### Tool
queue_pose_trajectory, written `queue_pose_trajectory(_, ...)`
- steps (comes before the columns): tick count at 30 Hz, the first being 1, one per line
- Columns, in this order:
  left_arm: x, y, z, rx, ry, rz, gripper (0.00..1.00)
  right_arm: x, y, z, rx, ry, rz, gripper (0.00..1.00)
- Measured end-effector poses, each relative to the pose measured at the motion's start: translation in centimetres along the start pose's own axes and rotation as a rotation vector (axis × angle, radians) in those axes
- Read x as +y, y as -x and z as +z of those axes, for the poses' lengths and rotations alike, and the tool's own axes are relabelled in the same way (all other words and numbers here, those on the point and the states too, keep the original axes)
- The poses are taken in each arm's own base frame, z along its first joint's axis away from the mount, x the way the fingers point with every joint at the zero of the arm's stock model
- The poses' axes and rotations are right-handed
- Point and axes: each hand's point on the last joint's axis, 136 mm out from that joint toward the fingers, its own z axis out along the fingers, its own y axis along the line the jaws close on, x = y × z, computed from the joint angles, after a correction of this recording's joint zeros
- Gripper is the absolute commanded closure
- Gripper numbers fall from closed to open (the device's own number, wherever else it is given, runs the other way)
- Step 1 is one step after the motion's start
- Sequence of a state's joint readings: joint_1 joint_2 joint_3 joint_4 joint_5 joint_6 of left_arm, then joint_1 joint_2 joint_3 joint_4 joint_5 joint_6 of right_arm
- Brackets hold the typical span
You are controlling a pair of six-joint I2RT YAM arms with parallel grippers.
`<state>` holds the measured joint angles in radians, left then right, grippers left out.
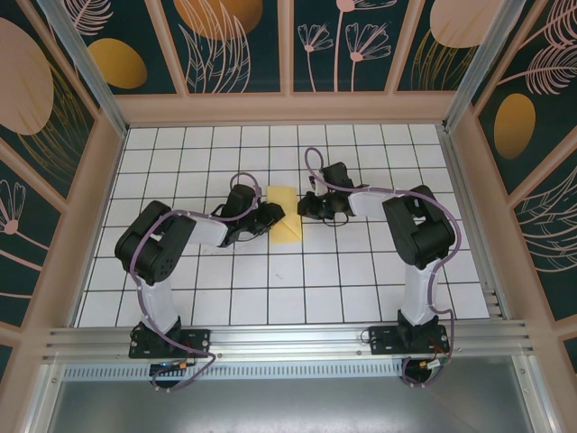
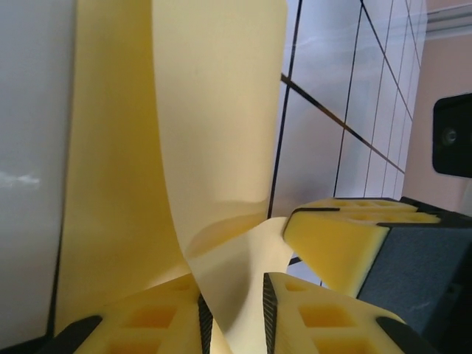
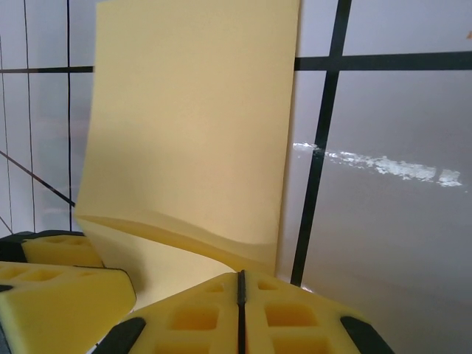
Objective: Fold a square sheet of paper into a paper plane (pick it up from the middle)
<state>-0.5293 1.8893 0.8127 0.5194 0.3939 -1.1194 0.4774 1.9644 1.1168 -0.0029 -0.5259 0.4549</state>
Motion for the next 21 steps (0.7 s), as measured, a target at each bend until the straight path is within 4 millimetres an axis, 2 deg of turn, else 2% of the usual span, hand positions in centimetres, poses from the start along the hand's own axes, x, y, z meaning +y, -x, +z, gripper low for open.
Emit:
queue_pose_trajectory(6,-0.4,0.4,0.3,-0.006,-0.006,0.017,0.89,0.0,0.0,0.0,0.001,-0.001,0.000,0.87)
queue_pose_trajectory(8,-0.3,0.5,0.3,-0.012,-0.003,0.023,0.93,-0.1,0.0,0.0,0.000,-0.001,0.002,0.78)
queue_pose_trajectory(12,-0.3,0.7,0.2,-0.026,0.009,0.044,0.96,-0.1,0.2,-1.0,-0.025,-0.016,0.003,0.53)
queue_pose_trajectory(15,-0.8,1.1,-0.7,-0.048,0.023,0.073,0.97,0.3,1.3,-3.3,-0.095,-0.036,-0.009,0.41)
queue_pose_trajectory(21,-4.7,3.4,-4.7,-0.150,0.071,0.199,0.96,2.2,5.0,-11.1,-0.352,-0.069,-0.076,0.26)
